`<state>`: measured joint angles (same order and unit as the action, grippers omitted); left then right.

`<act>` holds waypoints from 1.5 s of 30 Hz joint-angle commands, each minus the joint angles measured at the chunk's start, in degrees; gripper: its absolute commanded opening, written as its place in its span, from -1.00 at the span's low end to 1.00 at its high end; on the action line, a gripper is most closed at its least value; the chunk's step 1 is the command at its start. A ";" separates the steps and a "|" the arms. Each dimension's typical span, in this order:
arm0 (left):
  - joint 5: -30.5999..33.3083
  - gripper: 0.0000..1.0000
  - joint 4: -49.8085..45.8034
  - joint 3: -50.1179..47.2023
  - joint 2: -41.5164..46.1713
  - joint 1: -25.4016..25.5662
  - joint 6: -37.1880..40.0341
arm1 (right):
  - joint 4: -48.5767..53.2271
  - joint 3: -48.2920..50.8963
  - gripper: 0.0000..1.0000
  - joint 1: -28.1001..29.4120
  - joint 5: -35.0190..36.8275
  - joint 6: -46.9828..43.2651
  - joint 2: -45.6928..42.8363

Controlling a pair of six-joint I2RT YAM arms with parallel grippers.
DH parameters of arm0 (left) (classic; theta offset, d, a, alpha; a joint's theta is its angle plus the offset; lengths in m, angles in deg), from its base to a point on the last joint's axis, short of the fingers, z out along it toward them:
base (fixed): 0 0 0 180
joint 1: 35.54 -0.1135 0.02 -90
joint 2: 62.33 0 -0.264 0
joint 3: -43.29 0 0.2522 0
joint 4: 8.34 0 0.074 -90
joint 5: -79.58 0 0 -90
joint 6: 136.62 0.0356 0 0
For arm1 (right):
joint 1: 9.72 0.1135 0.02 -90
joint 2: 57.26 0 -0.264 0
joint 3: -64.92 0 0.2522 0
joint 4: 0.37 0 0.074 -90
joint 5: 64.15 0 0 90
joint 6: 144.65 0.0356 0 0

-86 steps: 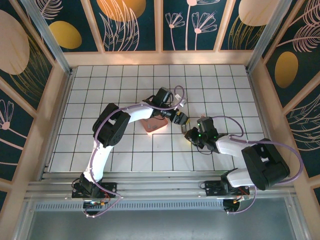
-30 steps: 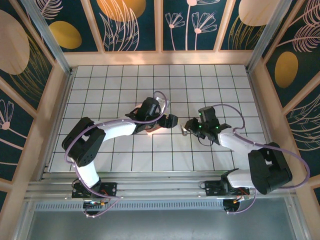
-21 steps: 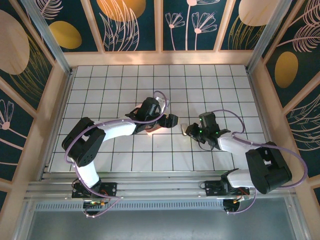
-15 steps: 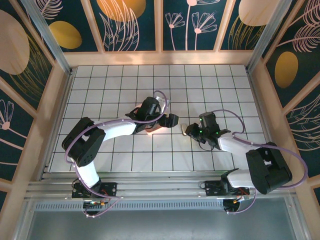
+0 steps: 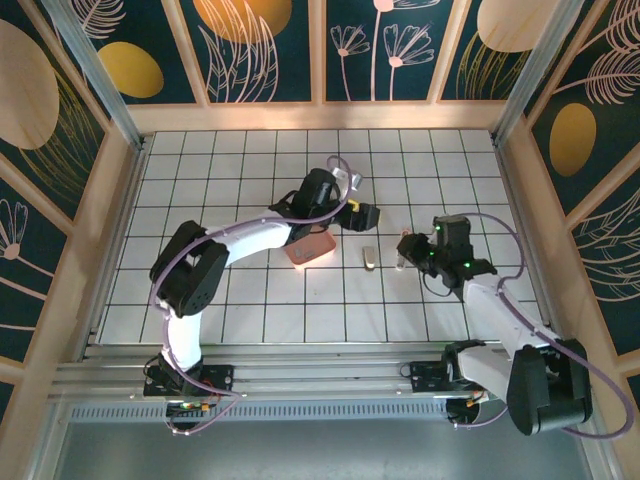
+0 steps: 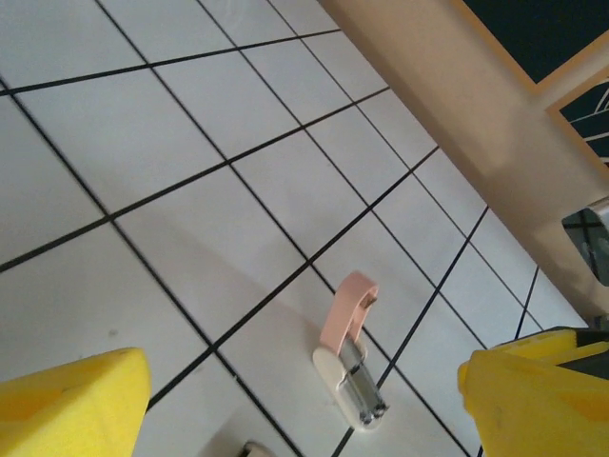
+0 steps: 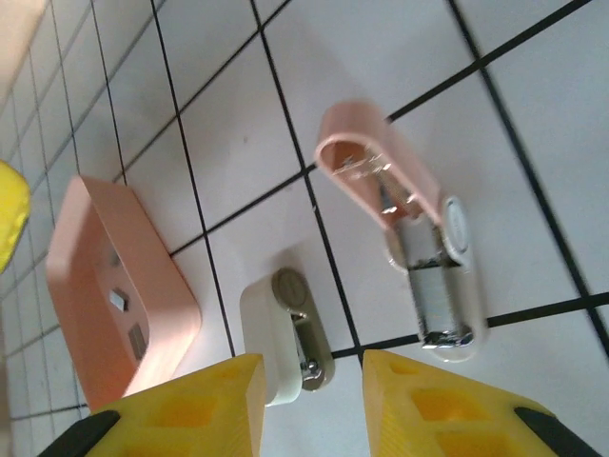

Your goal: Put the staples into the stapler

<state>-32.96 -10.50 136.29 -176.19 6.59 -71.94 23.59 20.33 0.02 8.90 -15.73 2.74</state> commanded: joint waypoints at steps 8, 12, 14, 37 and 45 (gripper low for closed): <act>-8.96 0.71 -2.95 14.98 -12.95 0.39 -1.79 | 2.47 6.39 -0.34 -13.16 -13.55 -4.86 -0.59; -11.72 0.69 -3.06 20.09 -17.86 0.69 -2.28 | 0.39 8.14 -0.36 -17.07 -19.29 -5.62 0.88; -13.19 0.67 -3.20 22.44 -19.85 1.02 -2.36 | -0.88 8.54 -0.37 -17.06 -20.97 -5.22 1.81; -25.87 0.46 -3.55 31.69 -28.72 4.71 4.20 | 2.71 9.30 -0.38 -17.12 -18.31 -6.62 2.20; -29.29 0.33 -4.19 29.77 -26.67 5.03 8.93 | 4.00 8.35 -0.38 -17.13 -17.34 -7.01 1.88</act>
<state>-58.93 -13.61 166.24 -205.31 11.02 -66.52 25.92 28.72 -16.81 -9.55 -21.37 5.52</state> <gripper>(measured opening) 0.671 0.307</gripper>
